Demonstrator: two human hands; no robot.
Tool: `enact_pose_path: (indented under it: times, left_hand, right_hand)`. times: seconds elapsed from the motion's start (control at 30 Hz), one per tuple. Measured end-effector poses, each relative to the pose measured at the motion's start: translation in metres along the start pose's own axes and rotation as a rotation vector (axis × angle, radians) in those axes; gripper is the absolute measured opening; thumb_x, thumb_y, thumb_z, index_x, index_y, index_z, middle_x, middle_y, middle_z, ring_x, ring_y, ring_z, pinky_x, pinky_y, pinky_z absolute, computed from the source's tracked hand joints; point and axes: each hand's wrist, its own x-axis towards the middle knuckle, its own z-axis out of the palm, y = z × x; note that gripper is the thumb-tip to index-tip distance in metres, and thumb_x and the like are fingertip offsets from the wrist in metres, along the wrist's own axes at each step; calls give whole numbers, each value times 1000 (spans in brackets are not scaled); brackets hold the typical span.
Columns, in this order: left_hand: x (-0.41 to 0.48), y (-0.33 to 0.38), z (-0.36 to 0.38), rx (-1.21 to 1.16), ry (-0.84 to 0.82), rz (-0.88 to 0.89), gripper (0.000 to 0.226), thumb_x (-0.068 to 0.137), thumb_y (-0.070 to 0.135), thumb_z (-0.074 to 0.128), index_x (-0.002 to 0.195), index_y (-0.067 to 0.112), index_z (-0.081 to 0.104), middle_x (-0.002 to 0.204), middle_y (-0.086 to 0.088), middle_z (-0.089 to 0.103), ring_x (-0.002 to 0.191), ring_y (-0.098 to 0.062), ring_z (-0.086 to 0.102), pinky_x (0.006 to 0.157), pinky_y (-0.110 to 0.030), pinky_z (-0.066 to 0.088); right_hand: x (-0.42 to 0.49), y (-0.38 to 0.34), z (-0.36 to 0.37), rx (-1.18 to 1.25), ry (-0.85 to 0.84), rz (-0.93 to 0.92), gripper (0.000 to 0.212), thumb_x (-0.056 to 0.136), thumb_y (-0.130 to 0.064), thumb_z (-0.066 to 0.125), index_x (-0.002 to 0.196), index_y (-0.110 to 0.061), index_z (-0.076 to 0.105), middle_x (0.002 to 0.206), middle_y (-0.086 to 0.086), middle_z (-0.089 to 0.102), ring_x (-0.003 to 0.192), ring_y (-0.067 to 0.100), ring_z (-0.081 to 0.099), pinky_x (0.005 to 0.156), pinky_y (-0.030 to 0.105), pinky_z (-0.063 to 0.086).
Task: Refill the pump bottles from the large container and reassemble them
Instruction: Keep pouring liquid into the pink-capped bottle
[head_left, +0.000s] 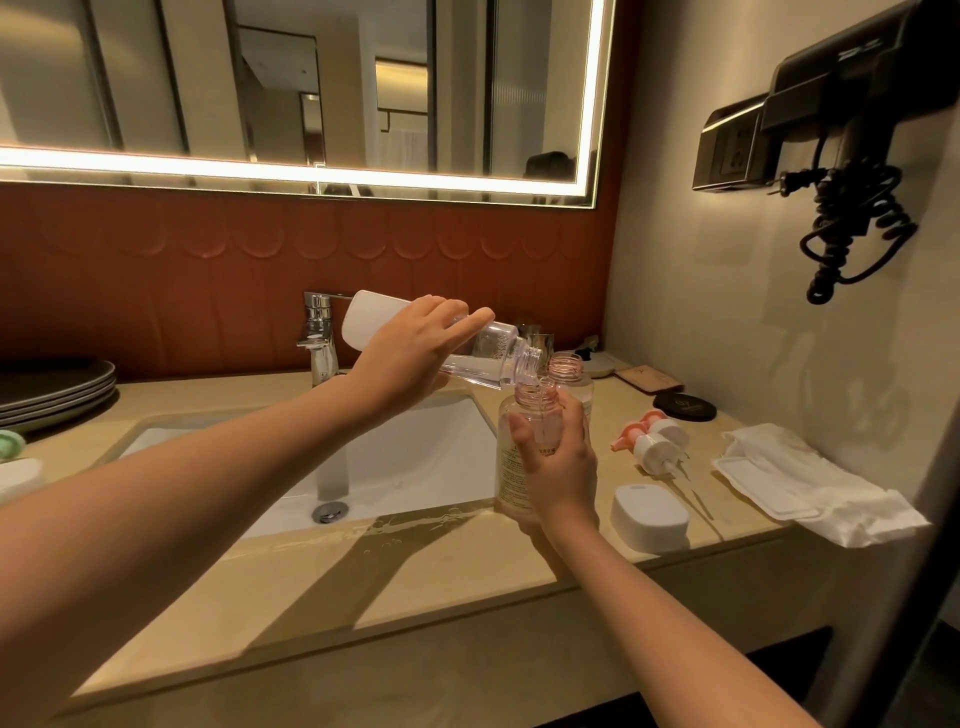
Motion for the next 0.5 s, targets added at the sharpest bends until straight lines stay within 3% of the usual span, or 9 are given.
enact_pose_path:
  times: [0.5]
  left_hand:
    - [1, -2, 0, 19, -3, 19, 77, 54, 6, 87, 124, 7, 54, 107, -17, 62, 93, -32, 60, 74, -36, 53]
  right_hand:
    - [-1, -1, -2, 16, -11, -1, 75, 76, -70, 45, 136, -25, 35, 133, 3, 52, 111, 21, 56, 67, 20, 44]
